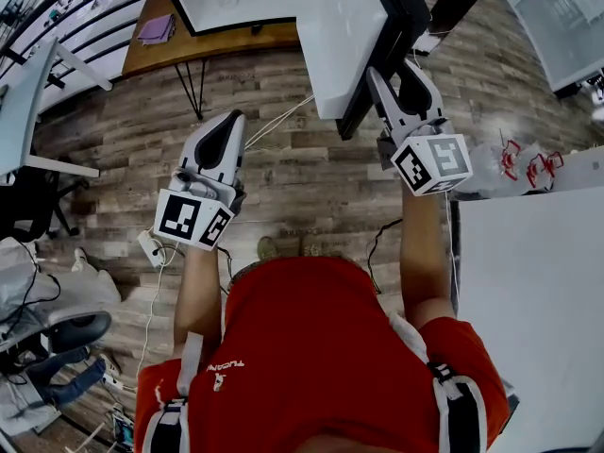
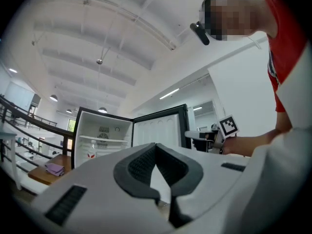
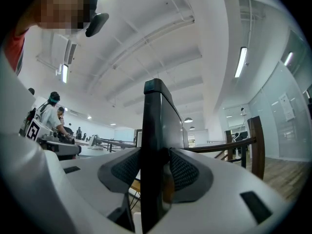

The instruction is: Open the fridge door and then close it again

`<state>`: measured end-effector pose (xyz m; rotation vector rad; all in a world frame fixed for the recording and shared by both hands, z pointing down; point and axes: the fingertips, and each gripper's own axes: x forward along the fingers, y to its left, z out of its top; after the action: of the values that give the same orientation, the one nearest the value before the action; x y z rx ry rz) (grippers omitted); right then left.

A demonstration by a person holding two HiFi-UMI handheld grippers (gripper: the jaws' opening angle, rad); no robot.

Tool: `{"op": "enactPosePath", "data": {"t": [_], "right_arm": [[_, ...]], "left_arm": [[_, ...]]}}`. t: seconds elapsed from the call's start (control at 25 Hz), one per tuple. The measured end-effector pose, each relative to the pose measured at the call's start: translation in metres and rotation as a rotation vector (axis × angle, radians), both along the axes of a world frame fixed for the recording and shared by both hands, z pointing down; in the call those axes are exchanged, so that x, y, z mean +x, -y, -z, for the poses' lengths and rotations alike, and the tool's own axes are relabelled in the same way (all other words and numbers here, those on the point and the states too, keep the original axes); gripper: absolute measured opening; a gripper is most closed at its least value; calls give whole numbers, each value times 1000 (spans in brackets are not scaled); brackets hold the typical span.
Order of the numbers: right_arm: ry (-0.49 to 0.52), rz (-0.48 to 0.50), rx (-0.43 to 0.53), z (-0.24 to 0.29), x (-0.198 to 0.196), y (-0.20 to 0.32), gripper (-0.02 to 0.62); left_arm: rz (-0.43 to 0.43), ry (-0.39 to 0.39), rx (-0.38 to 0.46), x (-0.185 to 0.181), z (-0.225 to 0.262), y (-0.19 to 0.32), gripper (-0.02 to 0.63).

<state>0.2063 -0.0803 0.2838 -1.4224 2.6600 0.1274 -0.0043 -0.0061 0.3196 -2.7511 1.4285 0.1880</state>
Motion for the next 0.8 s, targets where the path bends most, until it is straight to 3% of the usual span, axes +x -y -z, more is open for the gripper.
{"op": "enactPosePath", "data": {"t": [0.32,0.8], "right_arm": [[8,9,-4,0,7,5,196],[7,25,-14,-5,4,3,195]], "left_arm": [[43,-1,1,-29,5,-2,9],[59,4,-12,-22,-1,-11,9]]}}
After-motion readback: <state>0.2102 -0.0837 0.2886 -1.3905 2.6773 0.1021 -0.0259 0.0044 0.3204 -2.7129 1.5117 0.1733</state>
